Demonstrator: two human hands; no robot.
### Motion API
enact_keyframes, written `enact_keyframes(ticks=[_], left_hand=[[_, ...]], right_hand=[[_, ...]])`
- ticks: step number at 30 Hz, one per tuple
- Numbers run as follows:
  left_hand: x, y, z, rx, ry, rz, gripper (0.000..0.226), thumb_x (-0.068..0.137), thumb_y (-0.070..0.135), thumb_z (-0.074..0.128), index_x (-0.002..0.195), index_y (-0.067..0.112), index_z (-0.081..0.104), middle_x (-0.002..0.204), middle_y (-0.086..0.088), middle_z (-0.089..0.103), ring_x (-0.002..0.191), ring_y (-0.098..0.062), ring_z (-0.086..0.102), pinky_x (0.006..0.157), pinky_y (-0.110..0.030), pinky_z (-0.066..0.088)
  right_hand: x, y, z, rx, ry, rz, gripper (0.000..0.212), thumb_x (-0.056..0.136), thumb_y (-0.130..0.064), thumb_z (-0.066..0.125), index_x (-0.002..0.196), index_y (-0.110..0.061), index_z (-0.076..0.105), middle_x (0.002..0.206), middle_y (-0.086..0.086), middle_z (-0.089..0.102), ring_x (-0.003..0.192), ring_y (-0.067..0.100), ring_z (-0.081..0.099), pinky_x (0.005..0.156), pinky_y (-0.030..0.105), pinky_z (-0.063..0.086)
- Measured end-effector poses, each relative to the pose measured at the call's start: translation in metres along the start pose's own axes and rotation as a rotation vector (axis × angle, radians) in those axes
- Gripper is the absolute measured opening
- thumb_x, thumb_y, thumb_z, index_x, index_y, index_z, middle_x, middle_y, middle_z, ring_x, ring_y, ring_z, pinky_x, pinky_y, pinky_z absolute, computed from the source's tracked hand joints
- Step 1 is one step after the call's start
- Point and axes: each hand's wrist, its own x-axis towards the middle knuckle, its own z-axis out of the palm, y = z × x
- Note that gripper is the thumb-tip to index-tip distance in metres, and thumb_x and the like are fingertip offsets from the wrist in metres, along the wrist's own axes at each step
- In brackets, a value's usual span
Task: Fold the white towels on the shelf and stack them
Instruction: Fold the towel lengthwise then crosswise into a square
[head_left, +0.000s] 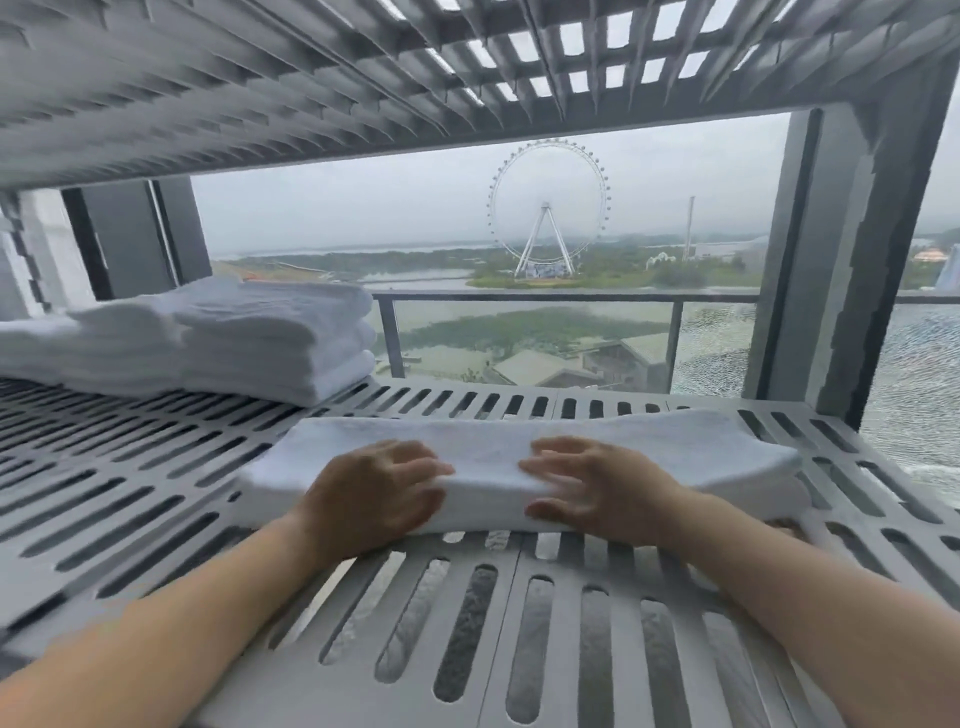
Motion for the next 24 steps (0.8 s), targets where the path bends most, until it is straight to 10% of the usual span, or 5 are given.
enact_keyframes(ticks=[6, 12, 18, 24], left_hand=[[-0.002, 0.003, 0.008, 0.147, 0.12, 0.03, 0.028, 0.073, 0.03, 0.075, 0.08, 0.014, 0.052, 0.067, 0.001, 0.06, 0.049, -0.016, 0.059, 0.035, -0.02, 0.041], [-0.002, -0.003, 0.008, 0.191, 0.15, 0.14, 0.041, 0.075, 0.047, 0.059, 0.077, 0.015, 0.033, 0.052, 0.004, 0.05, 0.032, -0.011, 0.044, 0.027, -0.017, 0.035], [-0.025, -0.033, -0.005, 0.012, 0.012, 0.048, 0.029, 0.083, 0.047, 0.052, 0.089, 0.019, 0.054, 0.085, 0.002, 0.057, 0.068, -0.014, 0.058, 0.052, -0.023, 0.039], [-0.05, -0.07, -0.014, 0.215, -0.031, 0.061, 0.042, 0.074, 0.055, 0.061, 0.081, 0.014, 0.057, 0.077, -0.001, 0.059, 0.064, -0.018, 0.059, 0.052, -0.032, 0.048]], right_hand=[[-0.003, -0.01, 0.007, -0.1, 0.367, -0.176, 0.028, 0.091, -0.043, 0.046, 0.083, -0.017, 0.053, 0.09, -0.002, 0.056, 0.078, 0.018, 0.058, 0.058, 0.034, 0.051], [-0.01, -0.021, -0.001, -0.305, 0.441, -0.249, 0.03, 0.086, -0.035, 0.058, 0.07, -0.012, 0.047, 0.06, -0.003, 0.051, 0.046, 0.017, 0.049, 0.037, 0.022, 0.035], [-0.006, -0.034, -0.001, -0.243, 0.33, -0.133, 0.032, 0.083, -0.048, 0.061, 0.097, -0.019, 0.059, 0.091, -0.008, 0.063, 0.069, 0.013, 0.06, 0.052, 0.026, 0.045], [0.038, -0.08, 0.022, -0.047, 0.232, -0.084, 0.025, 0.09, -0.044, 0.048, 0.109, -0.029, 0.053, 0.09, -0.02, 0.042, 0.073, 0.005, 0.048, 0.061, 0.026, 0.04]])
